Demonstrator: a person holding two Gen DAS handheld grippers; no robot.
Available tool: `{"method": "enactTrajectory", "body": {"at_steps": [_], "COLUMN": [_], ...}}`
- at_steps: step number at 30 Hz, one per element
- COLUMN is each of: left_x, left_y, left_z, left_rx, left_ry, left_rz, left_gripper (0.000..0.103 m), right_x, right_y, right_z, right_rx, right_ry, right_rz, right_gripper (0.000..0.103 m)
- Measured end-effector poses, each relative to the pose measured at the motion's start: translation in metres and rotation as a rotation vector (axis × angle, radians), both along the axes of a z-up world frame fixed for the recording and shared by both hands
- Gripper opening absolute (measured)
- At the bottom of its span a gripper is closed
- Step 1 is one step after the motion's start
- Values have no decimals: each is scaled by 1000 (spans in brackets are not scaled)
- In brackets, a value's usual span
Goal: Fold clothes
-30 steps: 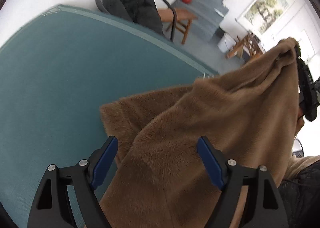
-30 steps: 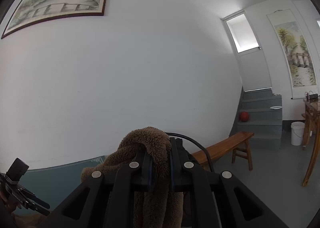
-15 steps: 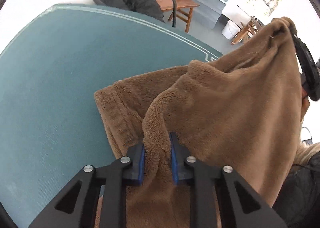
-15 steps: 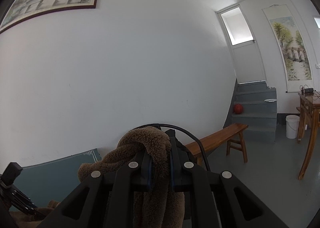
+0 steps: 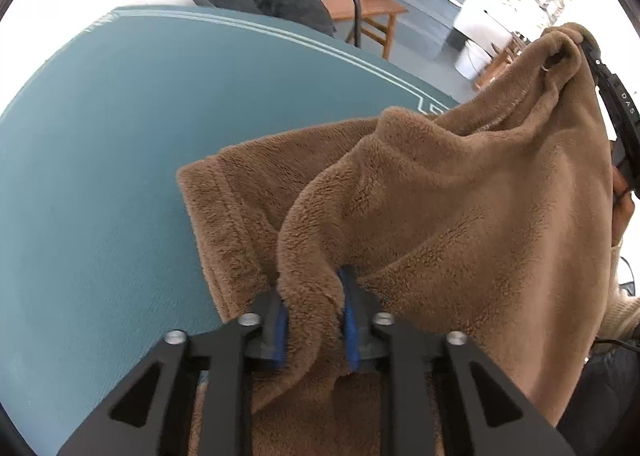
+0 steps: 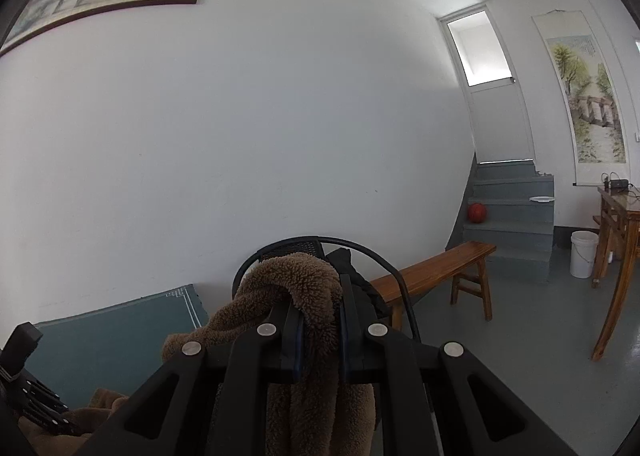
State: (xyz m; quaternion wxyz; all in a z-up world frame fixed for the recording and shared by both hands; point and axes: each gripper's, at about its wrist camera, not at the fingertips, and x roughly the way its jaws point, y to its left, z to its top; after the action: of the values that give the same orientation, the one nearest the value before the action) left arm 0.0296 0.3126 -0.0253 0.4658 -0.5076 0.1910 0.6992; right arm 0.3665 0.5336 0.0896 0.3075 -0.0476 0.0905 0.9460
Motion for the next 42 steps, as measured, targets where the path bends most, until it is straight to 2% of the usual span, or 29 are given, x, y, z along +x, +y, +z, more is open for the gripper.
{"method": "enactTrajectory", "body": {"at_steps": [4, 7, 11, 17, 23, 27, 31, 32, 34, 39, 42], "left_x": [2, 7, 22, 78, 170, 215, 249, 257, 268, 320, 343], "left_y": [-33, -73, -151, -247, -338, -381, -403, -405, -381, -386, -391], "left_z": [33, 80, 161, 249, 319, 354, 376, 382, 383, 410, 416], "left_rx": [149, 295, 495, 720, 927, 998, 1022, 1024, 1031, 1086, 1099], "left_ry": [65, 137, 292, 564, 814, 953, 1052, 1079, 1122, 1221, 1302], "left_rz": [140, 251, 383, 518, 610, 647, 656, 660, 672, 716, 735], "left_gripper": [12, 12, 12, 12, 12, 12, 12, 12, 12, 12, 12], "right_x": [1, -4, -13, -28, -32, -27, -16, -12, -2, 22, 38], "right_y": [-2, -9, -26, -72, -118, -155, -186, -193, -204, -229, -244], "right_z": [3, 13, 42, 102, 169, 213, 253, 261, 274, 305, 311], "right_rx": [1, 35, 105, 243, 317, 370, 406, 415, 441, 512, 549], "right_ry": [-2, 10, 73, 213, 376, 487, 591, 615, 649, 725, 777], "right_rz": [-1, 18, 76, 170, 235, 255, 265, 264, 256, 231, 202], "right_gripper": [13, 13, 13, 13, 13, 13, 13, 13, 13, 13, 13]}}
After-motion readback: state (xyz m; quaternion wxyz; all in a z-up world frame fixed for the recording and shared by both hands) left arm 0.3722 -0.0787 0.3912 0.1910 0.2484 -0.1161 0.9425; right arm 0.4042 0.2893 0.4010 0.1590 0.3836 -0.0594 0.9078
